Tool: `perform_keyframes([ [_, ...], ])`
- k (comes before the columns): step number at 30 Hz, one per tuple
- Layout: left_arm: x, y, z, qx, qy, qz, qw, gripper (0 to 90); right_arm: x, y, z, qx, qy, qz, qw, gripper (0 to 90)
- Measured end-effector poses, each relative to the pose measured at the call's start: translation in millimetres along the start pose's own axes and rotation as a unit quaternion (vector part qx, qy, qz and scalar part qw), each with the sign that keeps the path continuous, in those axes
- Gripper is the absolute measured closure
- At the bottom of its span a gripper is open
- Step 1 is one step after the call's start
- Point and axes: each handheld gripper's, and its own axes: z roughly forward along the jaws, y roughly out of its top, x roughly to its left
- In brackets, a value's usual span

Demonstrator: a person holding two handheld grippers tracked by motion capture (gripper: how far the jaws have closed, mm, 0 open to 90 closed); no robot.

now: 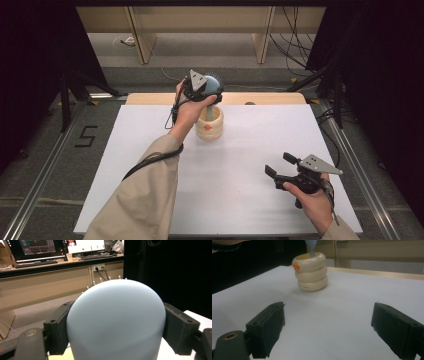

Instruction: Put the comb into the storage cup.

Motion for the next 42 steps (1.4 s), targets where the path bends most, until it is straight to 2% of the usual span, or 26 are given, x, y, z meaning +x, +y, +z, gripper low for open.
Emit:
perform_keyframes([
  [10, 0.1, -2.5, 1.7, 0.000, -0.001, -0.003, 1.0000, 19.7, 0.2, 0.1, 0.1, 0.000, 0.001, -0.001, 1.0000, 12.5],
  [14, -0.4, -5.1, 2.8, -0.001, -0.009, -0.003, 1.0000, 19.6, 0.4, 0.0, 0.2, 0.001, 0.002, -0.001, 1.0000, 12.5],
  [24, 2.1, -9.5, 2.5, 0.001, -0.003, -0.002, 1.0000, 19.6, 0.5, 0.1, -0.1, 0.002, 0.002, -0.002, 1.0000, 12.5],
  [29, 3.9, -13.3, 1.7, 0.000, -0.001, -0.010, 0.9999, 19.6, 0.6, 0.0, 0.0, 0.002, 0.002, -0.003, 1.0000, 12.4],
  [33, 4.3, -13.8, 1.2, -0.001, -0.001, -0.006, 1.0000, 19.6, 0.7, 0.0, 0.1, 0.001, 0.003, -0.003, 1.0000, 12.4],
  [42, 7.0, -14.1, -4.0, 0.003, -0.001, -0.015, 0.9999, 19.5, 0.6, -0.2, 0.4, 0.003, 0.002, -0.003, 1.0000, 12.4],
])
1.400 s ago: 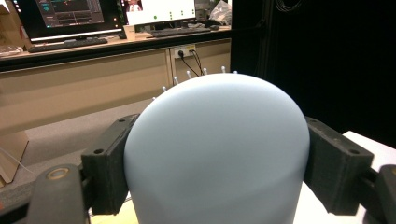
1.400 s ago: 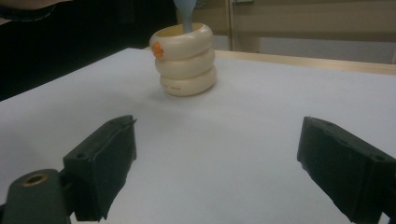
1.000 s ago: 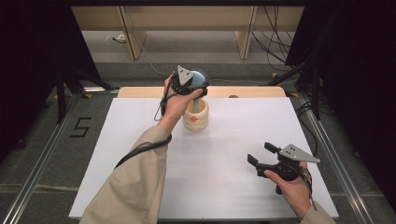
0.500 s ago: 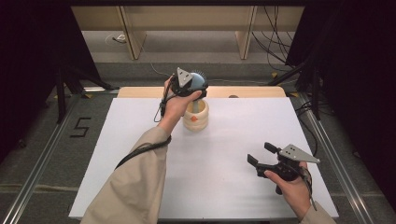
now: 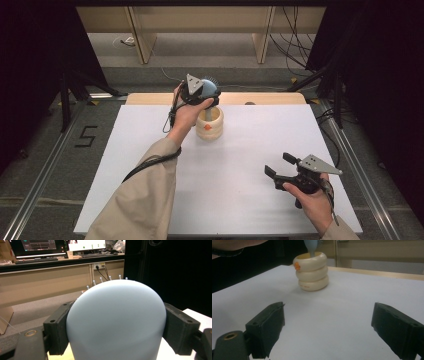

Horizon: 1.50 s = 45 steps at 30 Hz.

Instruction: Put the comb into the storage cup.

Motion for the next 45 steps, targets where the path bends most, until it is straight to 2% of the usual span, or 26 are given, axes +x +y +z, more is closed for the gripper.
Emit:
perform_keyframes([
  [9, -4.2, -1.2, -14.6, 0.006, -0.003, 0.008, 0.9999, 19.3, 0.7, -0.5, 0.9, 0.003, 0.000, 0.000, 1.0000, 12.4],
  [21, -3.4, -3.1, -34.6, 0.018, -0.010, 0.003, 0.9998, 19.1, 1.4, -0.8, 1.4, 0.005, 0.000, 0.001, 1.0000, 12.4],
  [25, -2.6, -4.0, -42.0, 0.029, -0.009, 0.001, 0.9995, 19.0, 1.7, -0.7, 1.6, 0.005, 0.000, 0.000, 1.0000, 12.3],
  [35, -2.1, -7.7, -52.1, 0.046, -0.013, 0.000, 0.9988, 18.6, 2.1, -0.9, 2.1, 0.006, 0.000, 0.000, 1.0000, 12.4],
  [45, -2.2, -11.2, -54.1, 0.054, -0.015, 0.004, 0.9984, 18.4, 2.4, -1.0, 2.0, 0.007, 0.000, 0.000, 1.0000, 12.3],
])
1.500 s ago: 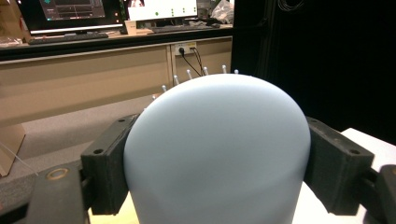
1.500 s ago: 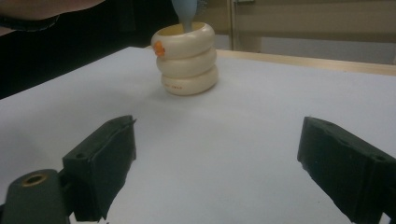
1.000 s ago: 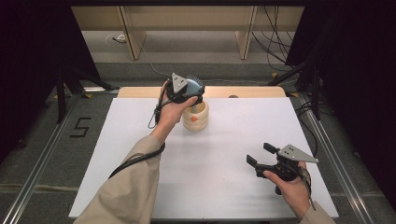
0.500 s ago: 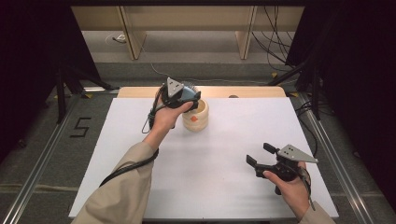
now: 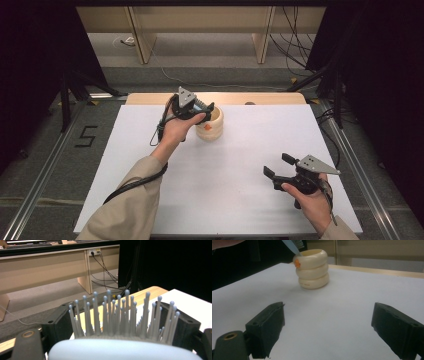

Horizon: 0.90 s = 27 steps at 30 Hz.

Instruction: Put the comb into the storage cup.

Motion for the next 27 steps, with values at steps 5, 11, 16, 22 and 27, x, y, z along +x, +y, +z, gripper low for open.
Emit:
perform_keyframes([
  [5, 1.9, -2.4, -1.4, 0.008, -0.006, 0.001, 0.9999, 16.3, -0.1, -0.2, 0.3, 0.000, 0.000, 0.000, 1.0000, 12.3],
  [11, 3.1, -4.0, -1.6, 0.008, -0.016, -0.010, 0.9998, 8.3, 0.1, -0.2, 0.4, 0.000, 0.000, 0.000, 1.0000, 12.3],
  [16, 4.5, -5.7, -1.3, 0.013, -0.012, -0.006, 0.9998, 4.6, 0.0, -0.7, 0.9, 0.002, 0.000, 0.001, 1.0000, 12.3],
  [22, 6.5, -5.6, -6.4, 0.015, -0.021, 0.002, 0.9997, 0.0, -0.3, -0.4, 0.4, 0.001, -0.001, 0.000, 1.0000, 12.3],
  [27, 8.0, -4.3, -13.0, 0.022, -0.021, 0.007, 0.9995, 0.0, -0.3, -0.1, 0.4, 0.001, -0.002, 0.000, 1.0000, 12.3],
])
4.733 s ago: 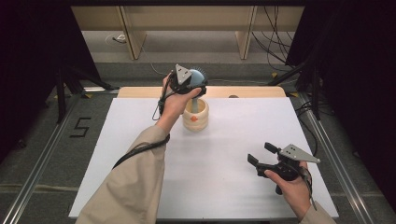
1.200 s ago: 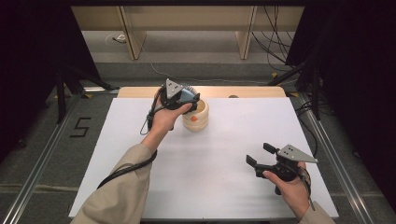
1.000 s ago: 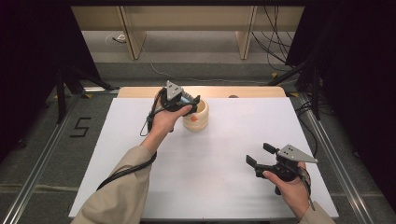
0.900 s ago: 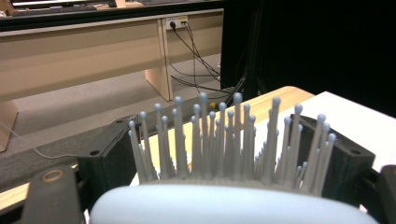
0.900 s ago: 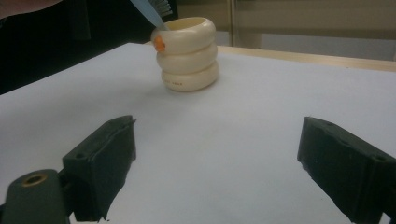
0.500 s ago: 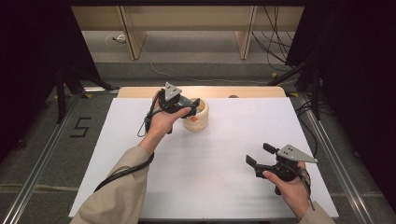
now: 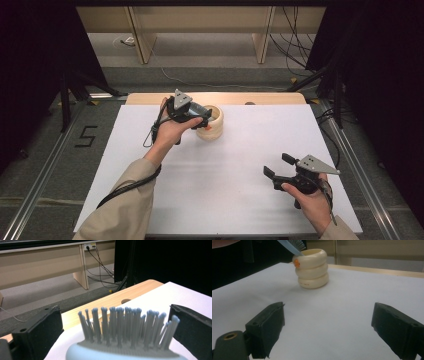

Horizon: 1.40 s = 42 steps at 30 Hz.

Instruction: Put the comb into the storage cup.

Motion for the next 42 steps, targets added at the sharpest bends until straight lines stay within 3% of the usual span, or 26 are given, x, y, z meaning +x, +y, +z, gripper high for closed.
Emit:
perform_keyframes([
  [11, -1.7, 1.6, -18.5, -0.004, -0.005, 0.010, 0.9999, 0.0, -0.5, 0.6, -0.5, -0.001, -0.002, -0.001, 1.0000, 12.3],
  [16, 0.6, 0.1, -21.7, 0.006, -0.001, 0.009, 0.9999, 0.0, -0.3, 0.9, -1.0, 0.000, -0.004, -0.002, 1.0000, 12.3],
  [42, 6.8, -24.2, -61.6, 0.022, -0.001, 0.012, 0.9997, 0.0, -1.5, 1.8, -2.2, -0.003, -0.008, -0.002, 1.0000, 12.3],
])
